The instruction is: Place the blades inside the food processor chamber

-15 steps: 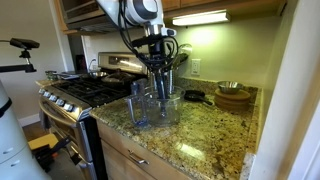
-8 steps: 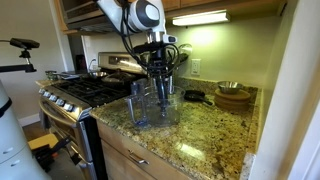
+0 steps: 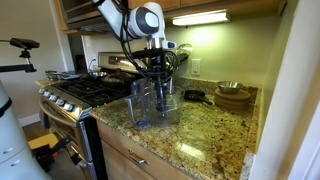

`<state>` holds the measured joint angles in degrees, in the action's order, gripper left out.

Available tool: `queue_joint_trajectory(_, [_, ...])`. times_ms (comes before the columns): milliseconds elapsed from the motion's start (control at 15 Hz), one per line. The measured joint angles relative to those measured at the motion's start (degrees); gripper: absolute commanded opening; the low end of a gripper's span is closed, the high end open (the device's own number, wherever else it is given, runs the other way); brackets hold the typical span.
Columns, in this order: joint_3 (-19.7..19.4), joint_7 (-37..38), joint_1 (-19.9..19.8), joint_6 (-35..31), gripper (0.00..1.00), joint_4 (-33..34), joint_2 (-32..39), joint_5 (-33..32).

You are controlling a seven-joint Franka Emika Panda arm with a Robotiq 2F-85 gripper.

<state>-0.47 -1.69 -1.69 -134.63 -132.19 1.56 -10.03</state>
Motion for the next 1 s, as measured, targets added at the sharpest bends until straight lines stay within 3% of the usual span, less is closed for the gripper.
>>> queue_joint_trajectory(133, [0.02, 0.0, 0.03, -0.15, 0.3, -0.06, -0.01, -0.14])
queue_joint_trajectory(200, [0.03, 0.05, 0.04, -0.2, 0.18, -0.09, -0.01, -0.21])
queue_joint_trajectory(1000, [-0.95, 0.78, -0.11, -5.25, 0.18, -4.81, -2.53, -0.08])
